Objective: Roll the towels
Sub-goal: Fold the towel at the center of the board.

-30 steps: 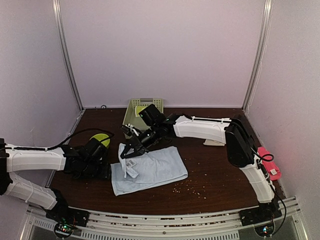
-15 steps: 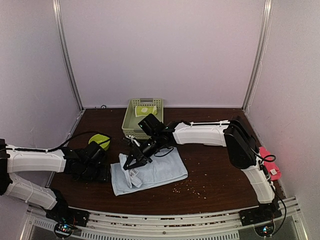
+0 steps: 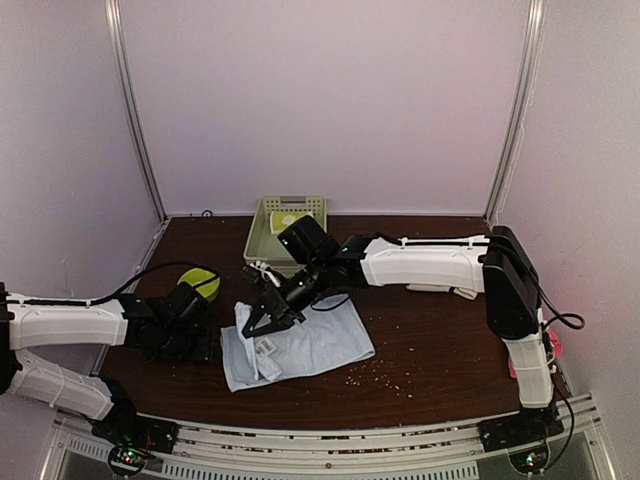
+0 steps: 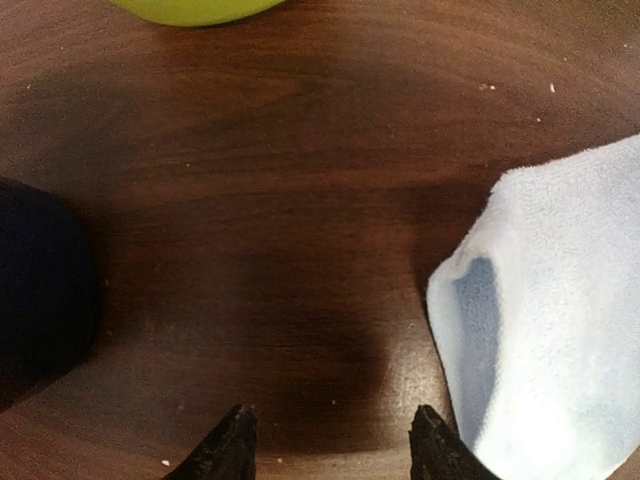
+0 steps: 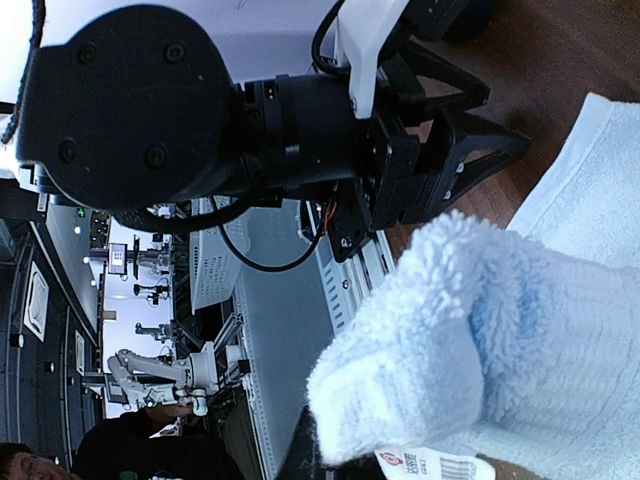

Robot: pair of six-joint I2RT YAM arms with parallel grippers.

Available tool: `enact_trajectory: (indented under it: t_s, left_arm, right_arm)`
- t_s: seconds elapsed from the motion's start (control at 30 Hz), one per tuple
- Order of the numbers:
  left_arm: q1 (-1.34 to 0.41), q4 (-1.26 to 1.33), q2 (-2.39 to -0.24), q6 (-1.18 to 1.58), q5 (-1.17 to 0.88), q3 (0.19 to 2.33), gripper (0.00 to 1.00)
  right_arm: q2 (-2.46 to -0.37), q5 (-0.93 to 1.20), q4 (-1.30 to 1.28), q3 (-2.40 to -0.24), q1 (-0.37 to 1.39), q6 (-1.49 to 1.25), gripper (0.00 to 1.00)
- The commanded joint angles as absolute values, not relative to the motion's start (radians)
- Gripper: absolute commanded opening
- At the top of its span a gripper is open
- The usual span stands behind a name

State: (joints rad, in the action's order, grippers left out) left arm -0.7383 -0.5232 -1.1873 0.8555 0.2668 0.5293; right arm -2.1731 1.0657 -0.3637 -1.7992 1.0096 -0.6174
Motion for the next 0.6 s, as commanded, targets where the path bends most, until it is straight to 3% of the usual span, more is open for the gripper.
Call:
enact_trajectory:
  t_s: [0.0, 0.23, 0.57]
  left_arm:
    - [-0.730, -0.557, -1.156, 0.850, 0.312, 0.551, 0.55]
    - [-0.730, -0.550, -1.139, 0.861, 0.277, 0.539, 0.55]
    - [-0.731, -0.539, -1.094, 0.854, 0.257, 0.525, 0.55]
  right_arm:
    - [-2.131, 1.032, -0.357, -1.790, 1.033, -0.613, 0.00]
    - [-2.281, 0.922, -0.533, -1.976, 1.020, -0.445, 0.00]
    - [-2.379, 0.859, -0.579, -2.061, 0.988, -0.391, 0.00]
